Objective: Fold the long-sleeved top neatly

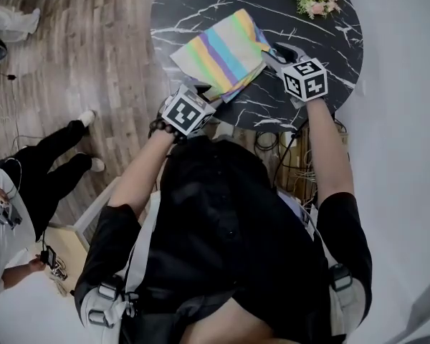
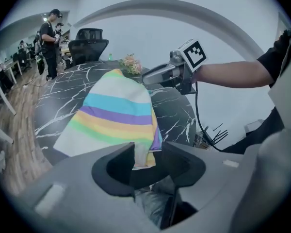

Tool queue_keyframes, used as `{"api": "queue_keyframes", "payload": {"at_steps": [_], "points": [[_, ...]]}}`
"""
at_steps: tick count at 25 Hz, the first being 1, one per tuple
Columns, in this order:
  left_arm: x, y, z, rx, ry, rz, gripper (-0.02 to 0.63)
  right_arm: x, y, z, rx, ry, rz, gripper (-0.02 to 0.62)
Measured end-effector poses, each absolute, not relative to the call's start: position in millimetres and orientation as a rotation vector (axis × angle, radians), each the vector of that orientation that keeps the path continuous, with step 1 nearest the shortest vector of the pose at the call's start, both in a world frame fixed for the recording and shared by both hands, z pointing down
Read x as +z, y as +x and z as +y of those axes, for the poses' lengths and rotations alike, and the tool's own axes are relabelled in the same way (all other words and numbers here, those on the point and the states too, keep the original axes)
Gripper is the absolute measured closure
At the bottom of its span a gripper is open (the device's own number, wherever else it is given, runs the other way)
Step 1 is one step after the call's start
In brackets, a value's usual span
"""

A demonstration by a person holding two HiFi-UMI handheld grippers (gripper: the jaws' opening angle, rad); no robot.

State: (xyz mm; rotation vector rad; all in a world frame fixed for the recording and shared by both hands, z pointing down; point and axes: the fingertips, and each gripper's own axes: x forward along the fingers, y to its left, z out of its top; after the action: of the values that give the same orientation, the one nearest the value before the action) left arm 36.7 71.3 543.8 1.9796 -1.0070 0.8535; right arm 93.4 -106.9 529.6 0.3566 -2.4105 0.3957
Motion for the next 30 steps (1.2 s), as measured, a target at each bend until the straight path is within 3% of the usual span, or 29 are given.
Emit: {"api": "queue_keyframes", "payload": {"at_steps": [4, 9, 13, 15, 25, 28, 30], "points": [[537, 15, 65, 0.796, 1.959, -1.042, 0.424, 548, 85, -110, 0.447, 0.33, -2.341, 0.386], [537, 4, 64, 0.743, 1.931, -1.033, 0.425, 560, 80, -106, 0.564, 0.289, -2.296, 0.395], [540, 3, 62, 0.706, 1.923, -1.003, 0.425, 544, 87, -103, 0.579, 0.318, -2.352, 0.548], [541, 3, 59, 0.714, 1.927, -0.991, 0.425, 534, 95, -102, 0.557, 0.36, -2.383, 0.591], [550, 14, 52, 0.795, 1.981, -0.896, 0.425, 538, 111, -113, 0.542, 0.536, -2.358, 0.574], [550, 13, 57, 0.804, 1.975, -0.877, 0.426, 544, 101, -116, 0.573, 0.528, -2.339, 0.476], [548, 9, 57, 0.807, 1.976, -0.874, 0.426, 549, 96, -119, 0.589, 0.528, -2.322, 0.471]]}}
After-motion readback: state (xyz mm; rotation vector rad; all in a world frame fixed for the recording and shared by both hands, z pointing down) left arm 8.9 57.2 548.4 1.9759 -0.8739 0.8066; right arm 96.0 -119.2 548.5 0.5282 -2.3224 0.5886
